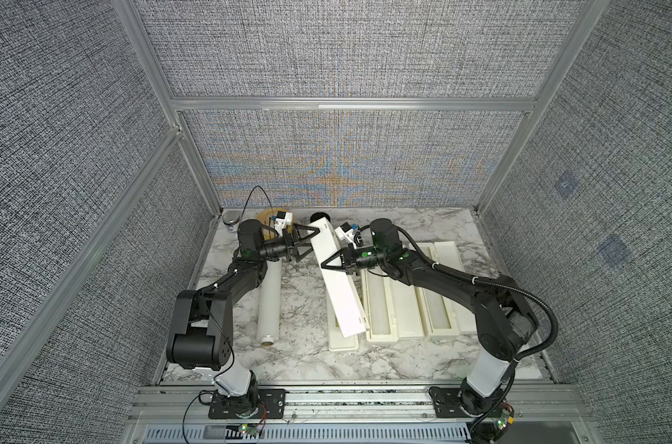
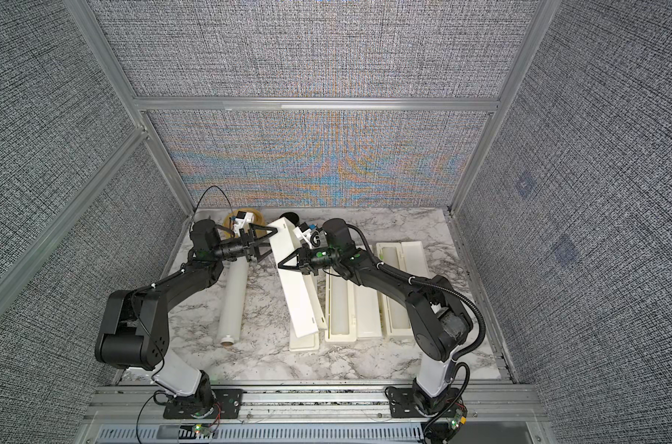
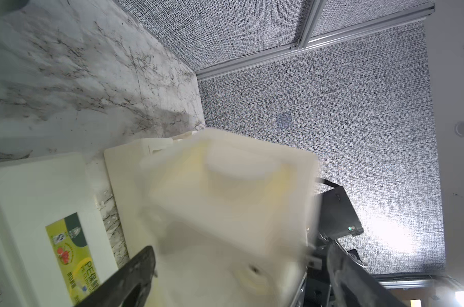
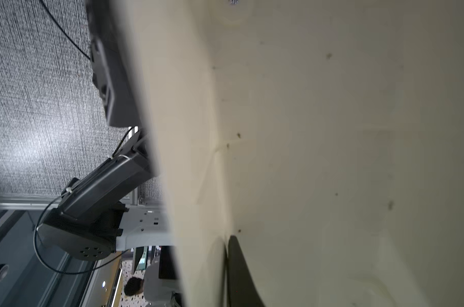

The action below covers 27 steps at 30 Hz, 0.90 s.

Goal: Put plastic wrap rolls into dispensers
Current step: Place the plastic wrap cutting box at the center of the board.

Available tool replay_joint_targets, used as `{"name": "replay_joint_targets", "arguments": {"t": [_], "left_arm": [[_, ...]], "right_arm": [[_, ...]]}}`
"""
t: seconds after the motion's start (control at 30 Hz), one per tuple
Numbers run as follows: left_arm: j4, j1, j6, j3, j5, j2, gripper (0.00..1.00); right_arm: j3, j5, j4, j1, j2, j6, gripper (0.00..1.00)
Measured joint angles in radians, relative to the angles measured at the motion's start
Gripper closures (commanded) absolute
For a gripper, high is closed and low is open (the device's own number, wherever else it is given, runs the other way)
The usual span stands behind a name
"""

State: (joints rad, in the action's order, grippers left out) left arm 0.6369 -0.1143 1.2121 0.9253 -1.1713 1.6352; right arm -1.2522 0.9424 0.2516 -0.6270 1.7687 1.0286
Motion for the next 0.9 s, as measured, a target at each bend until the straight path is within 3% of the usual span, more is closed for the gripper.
{"name": "replay_joint_targets", "arguments": {"t": [0.23, 0.4, 0.6, 0.9], "left_arm": [[-0.055, 0.013, -0.027, 0.049, 0.007, -0.001, 0.0], [-0.429, 0.013, -0.27, 0.14, 0.086, -0.045, 0.0], [-0.899, 0.031, -0.559, 0.219, 0.276, -0.082, 0.01], [-1.302, 0.071, -0.744, 0.224, 0.641, -0.144, 0.01]], "right_arm": [[0.035, -0.054, -0.043, 0.031, -0.044, 0.006, 0.95], [-0.002, -0.127, -0.152, 0.028, -0.046, -0.031, 0.95], [-0.095, -0.24, -0.297, -0.022, 0.001, -0.05, 0.95], [-0.311, -0.396, -0.481, -0.144, 0.168, -0.089, 0.95]]}}
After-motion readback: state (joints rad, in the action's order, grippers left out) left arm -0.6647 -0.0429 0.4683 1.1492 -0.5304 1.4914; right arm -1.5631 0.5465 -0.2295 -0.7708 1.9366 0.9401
